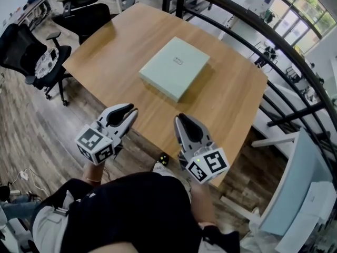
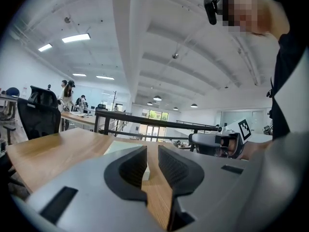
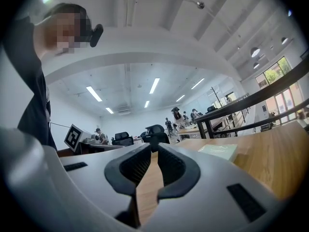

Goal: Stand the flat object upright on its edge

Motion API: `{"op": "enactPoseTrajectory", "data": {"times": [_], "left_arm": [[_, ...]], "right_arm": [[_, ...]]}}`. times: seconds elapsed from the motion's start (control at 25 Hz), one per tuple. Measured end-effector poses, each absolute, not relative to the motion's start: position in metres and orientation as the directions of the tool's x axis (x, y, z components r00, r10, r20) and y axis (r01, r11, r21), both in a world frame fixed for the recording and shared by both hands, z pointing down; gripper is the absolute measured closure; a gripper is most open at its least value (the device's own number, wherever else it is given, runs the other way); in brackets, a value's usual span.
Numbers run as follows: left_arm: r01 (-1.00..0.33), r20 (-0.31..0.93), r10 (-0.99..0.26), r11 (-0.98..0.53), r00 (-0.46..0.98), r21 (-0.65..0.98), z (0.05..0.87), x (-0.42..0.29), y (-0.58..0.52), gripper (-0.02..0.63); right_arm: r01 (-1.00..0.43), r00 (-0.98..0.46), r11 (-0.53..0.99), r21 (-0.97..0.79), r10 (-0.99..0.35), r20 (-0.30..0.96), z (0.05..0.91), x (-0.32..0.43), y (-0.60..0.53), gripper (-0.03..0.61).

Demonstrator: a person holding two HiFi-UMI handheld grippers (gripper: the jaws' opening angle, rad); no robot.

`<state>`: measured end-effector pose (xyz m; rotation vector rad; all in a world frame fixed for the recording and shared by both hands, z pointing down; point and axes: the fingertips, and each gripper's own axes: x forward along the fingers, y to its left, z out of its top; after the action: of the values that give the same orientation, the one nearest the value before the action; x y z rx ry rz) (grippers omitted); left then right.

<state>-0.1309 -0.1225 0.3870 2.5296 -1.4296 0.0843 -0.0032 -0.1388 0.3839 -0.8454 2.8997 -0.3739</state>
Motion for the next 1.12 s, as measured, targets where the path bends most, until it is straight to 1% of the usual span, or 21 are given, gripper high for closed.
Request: {"op": "enactPoseTrajectory", "data": {"times": [0.36,0.64,1.12], "left_arm": [[-0.842,0.161,-0.828,-0.517,0.538,0.153,0.382,-0.114,-0.178,0.551],[-0.855,0.176,-0.837,-0.495,0.517,0.156,0.378,-0.132,-0.202,0.551],[-0.764,0.158,-0.747,-0.632,0.645,0.131,0.359,-0.143,-0.28,0.551]], "right_arm": [[-0.506,-0.842,0.818,-0.274,-0.538,-0.05,0.382,0.005,-0.188,0.546],[-0.533,-0.82,0.795,-0.289,-0.57,-0.056,0.377,0.008,-0.212,0.546],[-0.652,-0.721,0.713,-0.26,-0.688,-0.079,0.357,-0.009,-0.267,0.546]]}}
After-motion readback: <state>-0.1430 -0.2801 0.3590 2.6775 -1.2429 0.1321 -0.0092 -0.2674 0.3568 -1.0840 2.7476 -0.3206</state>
